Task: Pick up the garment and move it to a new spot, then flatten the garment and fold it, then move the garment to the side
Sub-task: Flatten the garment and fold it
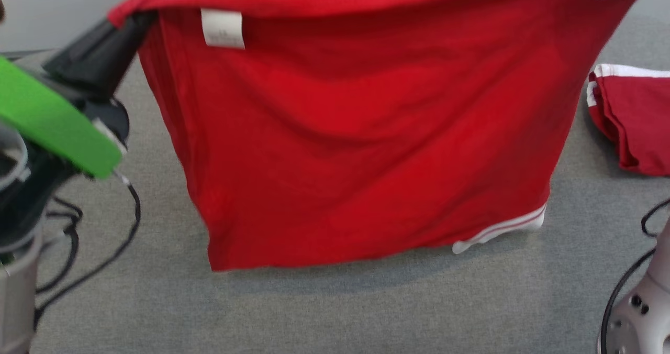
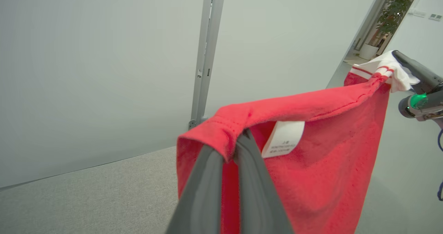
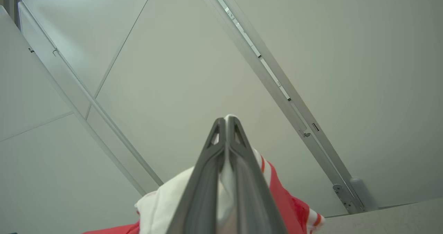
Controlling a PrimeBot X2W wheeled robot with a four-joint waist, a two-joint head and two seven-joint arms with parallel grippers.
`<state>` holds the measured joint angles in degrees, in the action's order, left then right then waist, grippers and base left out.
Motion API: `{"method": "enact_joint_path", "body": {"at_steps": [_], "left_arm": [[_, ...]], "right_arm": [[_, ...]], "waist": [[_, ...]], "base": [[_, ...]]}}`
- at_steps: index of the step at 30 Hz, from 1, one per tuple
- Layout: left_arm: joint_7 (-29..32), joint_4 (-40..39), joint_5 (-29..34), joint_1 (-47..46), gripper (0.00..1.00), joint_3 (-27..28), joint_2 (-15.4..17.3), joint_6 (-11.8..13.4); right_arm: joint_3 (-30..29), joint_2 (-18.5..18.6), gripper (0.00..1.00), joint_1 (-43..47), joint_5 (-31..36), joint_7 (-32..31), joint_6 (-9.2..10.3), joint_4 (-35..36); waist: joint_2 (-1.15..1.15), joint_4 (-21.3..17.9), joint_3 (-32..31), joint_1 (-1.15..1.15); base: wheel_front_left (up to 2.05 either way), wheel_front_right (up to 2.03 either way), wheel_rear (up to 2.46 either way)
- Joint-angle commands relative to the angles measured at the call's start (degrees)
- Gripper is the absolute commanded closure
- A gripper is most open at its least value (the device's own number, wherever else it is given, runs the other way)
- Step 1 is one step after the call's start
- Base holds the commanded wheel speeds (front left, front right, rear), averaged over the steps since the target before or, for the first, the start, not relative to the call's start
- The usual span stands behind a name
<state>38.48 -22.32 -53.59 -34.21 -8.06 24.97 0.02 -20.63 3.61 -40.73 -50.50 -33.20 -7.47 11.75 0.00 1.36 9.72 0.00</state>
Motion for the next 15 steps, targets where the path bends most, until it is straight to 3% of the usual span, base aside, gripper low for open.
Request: {"method": "enact_joint_path", "body": {"at_steps": [1,5,7,13,15], "left_arm": [[0.02,3.06,1.80,-6.00,1.00,-0.23,0.36,-0.17],[-3.12,16.01,8.19,-23.18,1.00,-0.92,-0.54,0.10],[-6.19,22.53,11.76,-31.15,1.00,-2.00,-1.13,-1.00],[-23.24,44.42,22.36,-52.60,1.00,-3.04,-1.97,-2.95],[-29.23,50.19,23.70,-55.12,1.00,-3.25,-3.40,-3.61]], "right_arm": [[-0.07,-0.14,1.00,-5.47,3.38,-1.20,-0.04,-2.77],[0.23,-0.51,1.00,-22.74,13.38,-0.67,-0.04,-12.75],[0.17,-0.58,1.00,-30.60,13.01,2.44,-0.03,-19.88],[2.87,-0.51,1.00,-50.84,17.13,19.85,-0.03,-38.15],[3.57,-0.48,1.00,-54.34,16.32,25.21,0.03,-43.09]], "waist": [[0.00,-1.20,8.71,0.00],[0.00,-2.27,16.33,0.00],[0.00,-2.68,19.23,0.00],[0.00,-4.08,25.26,0.00],[0.00,-4.13,26.26,0.00]], "base": [[0.00,0.00,0.00],[0.00,0.00,0.00],[0.00,0.00,0.00],[0.00,0.00,0.00],[0.00,0.00,0.00]]}}
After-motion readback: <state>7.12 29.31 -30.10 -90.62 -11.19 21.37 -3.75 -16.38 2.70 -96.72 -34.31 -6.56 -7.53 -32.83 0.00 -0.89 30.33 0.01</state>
